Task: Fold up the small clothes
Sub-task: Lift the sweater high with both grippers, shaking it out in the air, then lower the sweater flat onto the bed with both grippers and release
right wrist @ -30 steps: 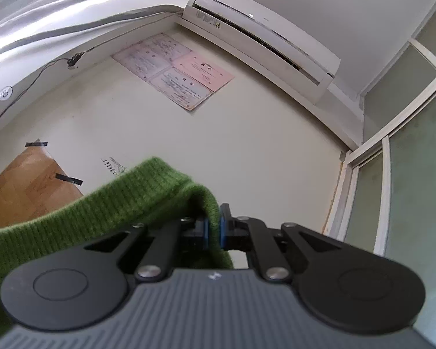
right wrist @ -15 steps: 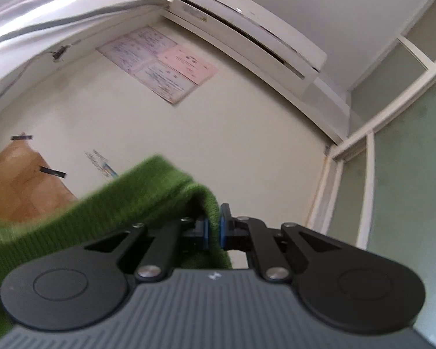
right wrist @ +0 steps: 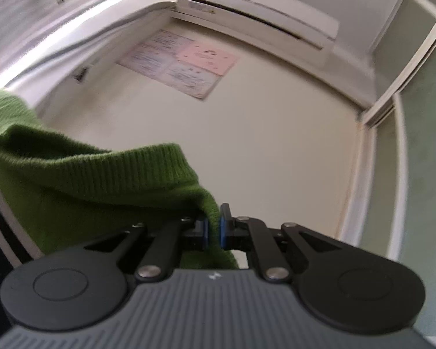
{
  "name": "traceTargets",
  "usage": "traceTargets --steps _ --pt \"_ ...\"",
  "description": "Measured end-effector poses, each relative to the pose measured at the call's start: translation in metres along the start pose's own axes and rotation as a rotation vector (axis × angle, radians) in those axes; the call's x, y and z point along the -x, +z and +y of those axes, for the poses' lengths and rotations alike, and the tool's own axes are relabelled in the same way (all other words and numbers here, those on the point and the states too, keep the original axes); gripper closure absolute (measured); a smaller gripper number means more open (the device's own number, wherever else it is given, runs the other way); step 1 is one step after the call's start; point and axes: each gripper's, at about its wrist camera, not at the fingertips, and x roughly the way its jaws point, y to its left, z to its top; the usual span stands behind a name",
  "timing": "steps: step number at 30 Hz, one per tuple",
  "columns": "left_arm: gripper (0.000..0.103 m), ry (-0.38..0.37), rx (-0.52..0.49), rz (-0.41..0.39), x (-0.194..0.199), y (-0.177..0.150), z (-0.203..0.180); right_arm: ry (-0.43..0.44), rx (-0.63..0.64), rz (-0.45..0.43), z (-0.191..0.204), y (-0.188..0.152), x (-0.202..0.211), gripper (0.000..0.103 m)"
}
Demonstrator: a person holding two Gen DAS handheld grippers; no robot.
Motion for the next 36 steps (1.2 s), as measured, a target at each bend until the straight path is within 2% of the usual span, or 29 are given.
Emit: traceTargets --steps 3,7,10,13,16,18,20,21,22,23,25,26,28,30,31,32,33,35,36 --pt "0.097 0.027 -0.013 0.001 0.002 0.005 0.005 0.06 -0.045 0.022 0.004 0.001 -0.003 0.093" --pt "0.097 0.035 -0.009 0.068 -0.014 -0.006 0.01 0.106 -0.064 0.081 0.018 -0.011 -0.028 0.093" --pt "0.097 0.046 0.006 0.161 -0.032 -0.029 0.02 0.138 -0.08 0.151 0.033 -0.031 -0.065 0.093" --pt "0.097 0.06 0.035 0.296 -0.068 -0.071 0.032 0.18 -0.09 0.247 0.055 -0.064 -0.117 0.093" --pt "0.097 0.086 0.074 0.466 -0.11 -0.132 0.046 0.237 -0.107 0.37 0.091 -0.112 -0.184 0.093" --pt "0.097 0.132 0.092 0.589 -0.143 -0.184 0.056 0.27 -0.144 0.449 0.128 -0.156 -0.237 0.093" --pt "0.092 0.196 0.091 0.717 -0.179 -0.245 0.064 0.311 -0.23 0.545 0.167 -0.206 -0.288 0.087" --pt "0.087 0.222 0.081 0.801 -0.2 -0.282 0.069 0.34 -0.268 0.614 0.19 -0.236 -0.312 0.064" --pt "0.078 0.241 0.051 0.897 -0.219 -0.323 0.071 0.342 -0.285 0.693 0.214 -0.268 -0.33 0.046" --pt "0.078 0.273 0.023 1.007 -0.233 -0.366 0.074 0.326 -0.285 0.765 0.232 -0.295 -0.339 0.048" --pt "0.087 0.344 0.04 1.232 -0.237 -0.438 0.088 0.363 -0.29 0.883 0.252 -0.341 -0.335 0.05" --pt "0.087 0.345 0.086 1.283 -0.228 -0.457 0.096 0.383 -0.301 0.9 0.252 -0.354 -0.323 0.05" --pt "0.084 0.314 0.148 1.308 -0.206 -0.471 0.108 0.4 -0.311 0.914 0.242 -0.371 -0.29 0.048" --pt "0.081 0.291 0.16 1.294 -0.181 -0.467 0.116 0.405 -0.334 0.919 0.227 -0.379 -0.255 0.044" --pt "0.075 0.273 0.171 1.289 -0.173 -0.459 0.119 0.399 -0.35 0.926 0.219 -0.385 -0.247 0.037" --pt "0.068 0.246 0.187 1.282 -0.163 -0.452 0.12 0.388 -0.372 0.94 0.213 -0.391 -0.237 0.035" --pt "0.065 0.212 0.207 1.273 -0.154 -0.444 0.118 0.379 -0.405 0.959 0.207 -0.396 -0.224 0.034" --pt "0.05 0.122 0.241 1.259 -0.137 -0.427 0.107 0.364 -0.465 1.006 0.198 -0.408 -0.21 0.035" --pt "0.049 0.076 0.244 1.251 -0.129 -0.419 0.099 0.357 -0.492 1.028 0.195 -0.414 -0.201 0.036"
